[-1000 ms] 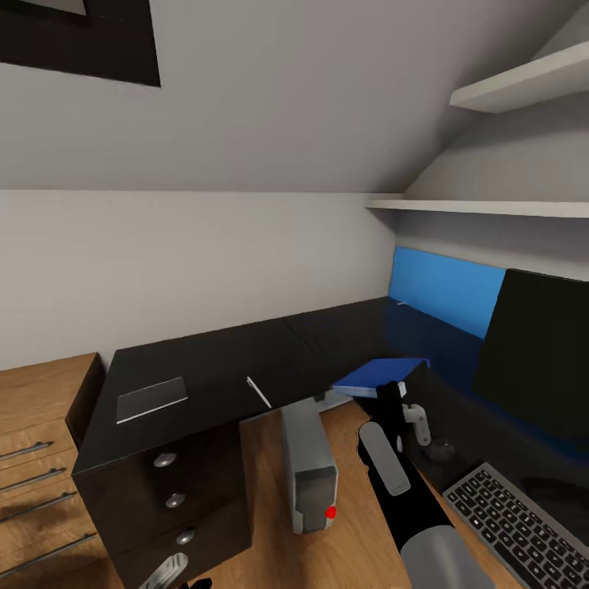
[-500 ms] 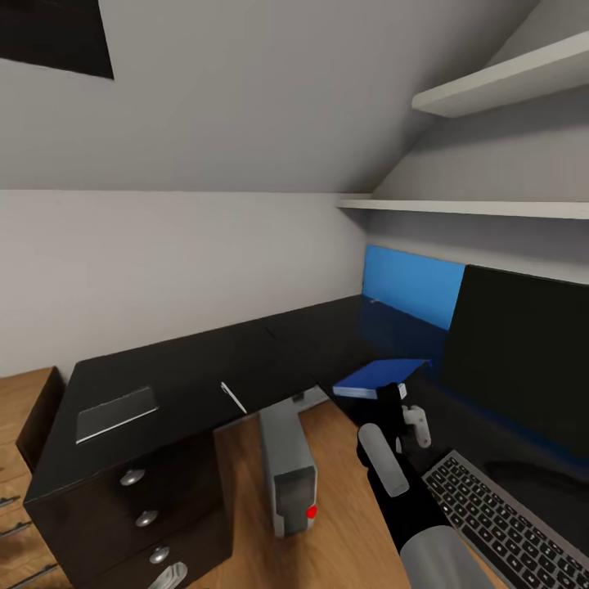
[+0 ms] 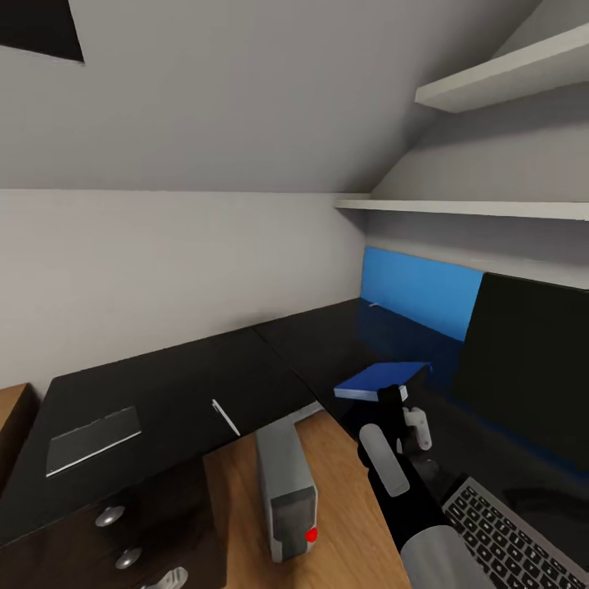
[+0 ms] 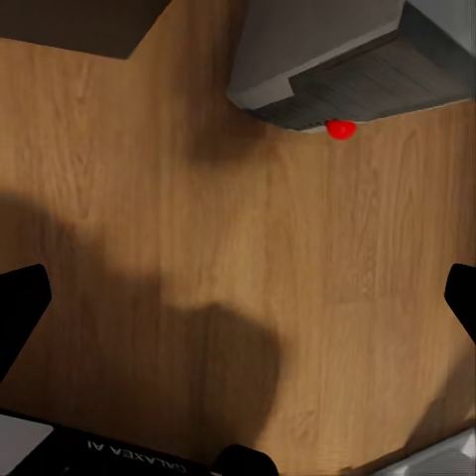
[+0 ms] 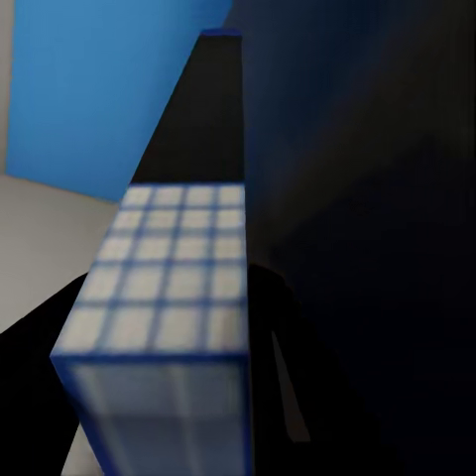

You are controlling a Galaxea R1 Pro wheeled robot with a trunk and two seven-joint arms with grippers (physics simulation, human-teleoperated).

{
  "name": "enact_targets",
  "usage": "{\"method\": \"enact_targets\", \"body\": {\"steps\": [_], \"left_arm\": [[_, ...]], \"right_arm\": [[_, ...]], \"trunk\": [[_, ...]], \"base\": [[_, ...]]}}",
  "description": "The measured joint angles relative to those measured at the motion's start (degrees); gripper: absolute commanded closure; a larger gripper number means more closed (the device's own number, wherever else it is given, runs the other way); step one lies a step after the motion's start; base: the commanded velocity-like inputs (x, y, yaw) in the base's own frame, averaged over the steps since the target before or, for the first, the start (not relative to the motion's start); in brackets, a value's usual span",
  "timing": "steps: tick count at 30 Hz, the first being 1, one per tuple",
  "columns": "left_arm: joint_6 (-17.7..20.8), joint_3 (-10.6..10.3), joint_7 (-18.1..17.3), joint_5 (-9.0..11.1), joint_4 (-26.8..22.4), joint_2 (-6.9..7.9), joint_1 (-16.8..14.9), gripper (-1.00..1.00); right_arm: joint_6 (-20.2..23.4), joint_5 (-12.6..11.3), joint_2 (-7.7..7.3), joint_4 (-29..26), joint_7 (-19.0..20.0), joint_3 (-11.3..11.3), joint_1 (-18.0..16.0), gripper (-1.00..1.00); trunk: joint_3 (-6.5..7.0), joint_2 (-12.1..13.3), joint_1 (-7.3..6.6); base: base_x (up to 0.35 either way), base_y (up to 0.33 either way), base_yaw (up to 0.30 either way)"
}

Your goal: In the bedroom, organize the workspace by keeping the computer under the desk, ensuring the monitor is on the desk, placing the keyboard on the desk next to the monitor, placing the mouse on the desk next to the keyboard, moving the folder from the swivel chair onto the desk next to the mouse, stacking the notebook on top of the folder with the pen on top of the notebook, and positioning the swivel chair next to the desk.

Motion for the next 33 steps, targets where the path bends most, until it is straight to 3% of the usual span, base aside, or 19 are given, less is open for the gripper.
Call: {"method": "enact_targets", "body": {"steps": [11,21,27,33], "left_arm": [[0.1,0.11,-0.04,0.32,0.98,-0.14,0.01,-1.0],[0.18,0.74,-0.31,5.59,4.33,0.25,0.01,-1.0],[0.15,0.76,-0.34,6.17,4.41,0.28,0.01,-1.0],[0.29,0.76,-0.34,6.38,4.42,0.3,0.0,-1.0]], "right_arm": [[0.14,-0.14,0.0,0.08,0.06,0.53,-0.01,1.0],[0.63,0.67,0.0,1.99,0.51,0.84,-0.09,1.0],[1.03,2.2,0.0,2.04,0.87,0.95,-0.12,1.0],[-0.38,2.62,0.0,2.2,0.92,0.96,-0.04,1.0]], "trunk": [[0.0,0.0,0.0],[-0.17,-0.39,0.22],[-1.24,-2.8,1.53],[-1.26,-2.81,1.54]], "base": [[0.005,0.0,-0.118],[0.0,0.0,-0.003],[0.0,0.0,0.0],[0.0,0.0,0.0]]}}
